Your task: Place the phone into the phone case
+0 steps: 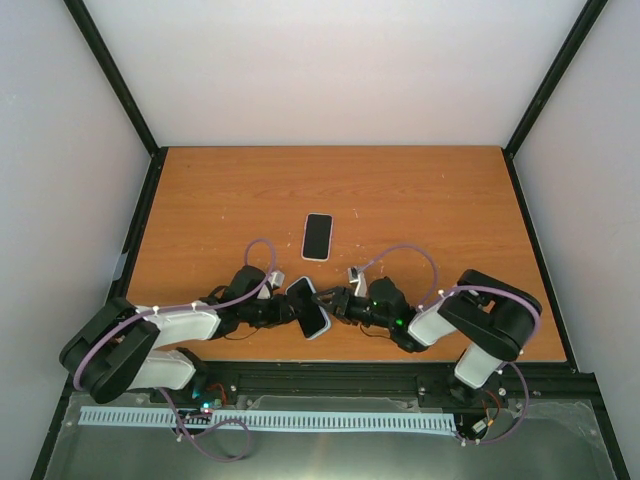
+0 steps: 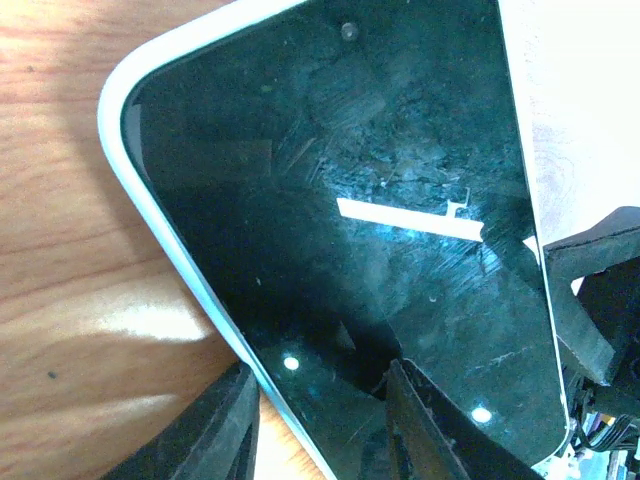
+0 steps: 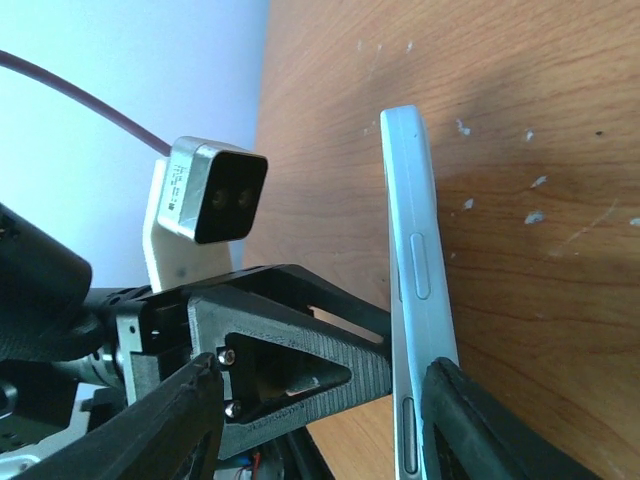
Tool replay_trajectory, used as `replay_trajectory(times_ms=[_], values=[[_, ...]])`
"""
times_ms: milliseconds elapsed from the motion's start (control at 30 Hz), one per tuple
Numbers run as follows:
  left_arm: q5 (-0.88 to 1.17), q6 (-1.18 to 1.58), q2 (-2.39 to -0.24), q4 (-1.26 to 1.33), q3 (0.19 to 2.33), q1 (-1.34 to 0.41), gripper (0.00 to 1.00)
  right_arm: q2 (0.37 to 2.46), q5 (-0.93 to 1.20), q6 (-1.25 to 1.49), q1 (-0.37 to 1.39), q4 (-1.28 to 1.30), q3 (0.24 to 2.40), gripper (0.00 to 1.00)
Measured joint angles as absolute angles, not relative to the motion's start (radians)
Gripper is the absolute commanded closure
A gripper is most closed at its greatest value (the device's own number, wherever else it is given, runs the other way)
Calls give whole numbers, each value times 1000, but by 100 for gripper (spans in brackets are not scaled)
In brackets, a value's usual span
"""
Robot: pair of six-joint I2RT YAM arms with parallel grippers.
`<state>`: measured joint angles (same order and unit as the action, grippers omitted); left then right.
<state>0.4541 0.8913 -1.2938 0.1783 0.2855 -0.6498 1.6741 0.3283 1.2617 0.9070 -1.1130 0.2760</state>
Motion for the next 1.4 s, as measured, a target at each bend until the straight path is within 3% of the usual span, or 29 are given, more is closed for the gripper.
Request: replay_trajectory(times_ms=[233,900,1400], values=[[453,888,-1298,180,286,-650,68,1597,326,1186,907,-910,319,48],[446,901,-1203,185,232,-657,49,1581,435,1169,914,-823,336,47],[452,908,-1191,185,214,-662,66,1582,411,1103,951,-554,385,50]])
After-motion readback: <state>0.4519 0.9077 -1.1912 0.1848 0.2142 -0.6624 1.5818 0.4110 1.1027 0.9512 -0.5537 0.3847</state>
